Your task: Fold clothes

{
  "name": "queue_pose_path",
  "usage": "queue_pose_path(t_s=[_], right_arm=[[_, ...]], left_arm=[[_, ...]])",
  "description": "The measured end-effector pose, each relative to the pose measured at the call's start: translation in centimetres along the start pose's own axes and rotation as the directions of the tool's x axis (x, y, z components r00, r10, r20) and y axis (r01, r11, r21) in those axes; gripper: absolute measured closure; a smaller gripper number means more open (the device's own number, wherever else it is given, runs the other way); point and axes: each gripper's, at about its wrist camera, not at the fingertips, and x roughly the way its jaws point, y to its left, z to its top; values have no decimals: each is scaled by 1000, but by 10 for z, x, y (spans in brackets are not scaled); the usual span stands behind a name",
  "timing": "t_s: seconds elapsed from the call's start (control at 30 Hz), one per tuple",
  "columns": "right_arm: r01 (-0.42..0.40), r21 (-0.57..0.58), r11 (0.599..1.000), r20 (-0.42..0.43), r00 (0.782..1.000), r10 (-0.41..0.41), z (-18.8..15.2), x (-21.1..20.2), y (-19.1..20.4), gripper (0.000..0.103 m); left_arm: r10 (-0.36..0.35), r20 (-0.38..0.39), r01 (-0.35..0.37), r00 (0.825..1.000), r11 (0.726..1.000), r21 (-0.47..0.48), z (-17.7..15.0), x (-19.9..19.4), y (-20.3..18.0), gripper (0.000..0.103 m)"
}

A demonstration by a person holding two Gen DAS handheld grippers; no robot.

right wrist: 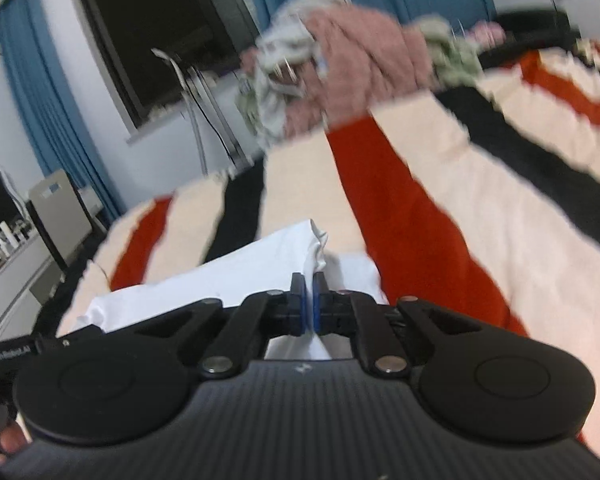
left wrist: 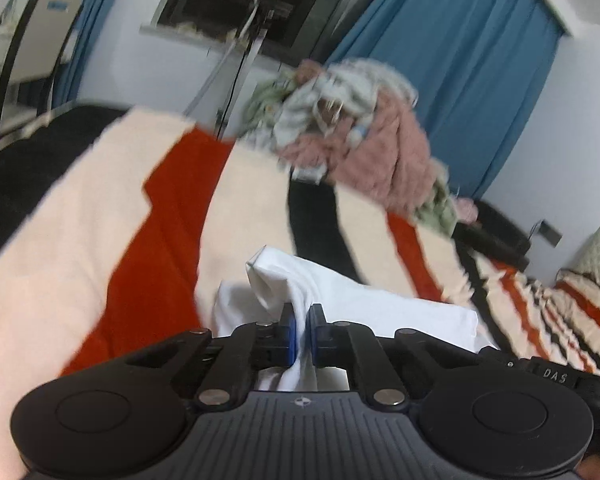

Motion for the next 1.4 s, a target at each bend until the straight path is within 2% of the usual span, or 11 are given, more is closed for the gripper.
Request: queue_pose_path(t_s=[0.1, 0.2, 0.27, 0.43, 0.57, 0.63, 0.7, 0.8, 0.9, 1.23, 1.4], right_arm=[[6, -29, 1000, 34, 999, -5, 8, 11, 5, 96], [70, -6, 998, -64, 995, -70, 3, 38, -3, 94], [94, 22, 995, -123, 988, -90, -3, 43, -11, 85], [66, 29, 997, -49, 997, -65, 4, 16, -1, 36], [-10, -69, 998, -6, 1000, 9, 8, 0, 24, 43], [-42, -152, 988, -31, 999, 38, 3, 8, 36, 65], [-28, -219, 975, -82, 997, 11, -6, 25, 43, 77], [10, -224, 975, -175, 983, -50, -22, 56, 33, 78], [18, -232, 973, -180, 982, -61, -25, 59, 32, 77], [-11, -204, 979, -203, 979, -32, -20, -14, 48, 74], [-3, -220, 975, -257, 965, -55, -47, -11, 49, 73]], left_arm=[[12, 29, -13, 1000, 999, 34, 6, 1, -6, 96], [40, -80, -36, 996, 998, 47, -2, 24, 1, 94], [56, -152, -52, 987, 998, 33, -11, 30, 11, 90], [73, -137, -60, 988, 994, 96, -10, 17, 3, 55], [44, -100, -26, 994, 985, 173, -10, 8, -17, 54], [29, -82, -11, 996, 977, 212, -10, 3, -27, 53], [42, -109, -16, 993, 972, 234, -20, 12, -35, 54], [75, -164, -36, 984, 972, 231, -38, 32, -33, 54], [81, -176, -38, 981, 972, 232, -39, 38, -29, 54], [41, -179, -4, 983, 979, 204, -44, -22, -33, 50], [83, -212, -35, 974, 975, 221, -65, -11, -32, 49]])
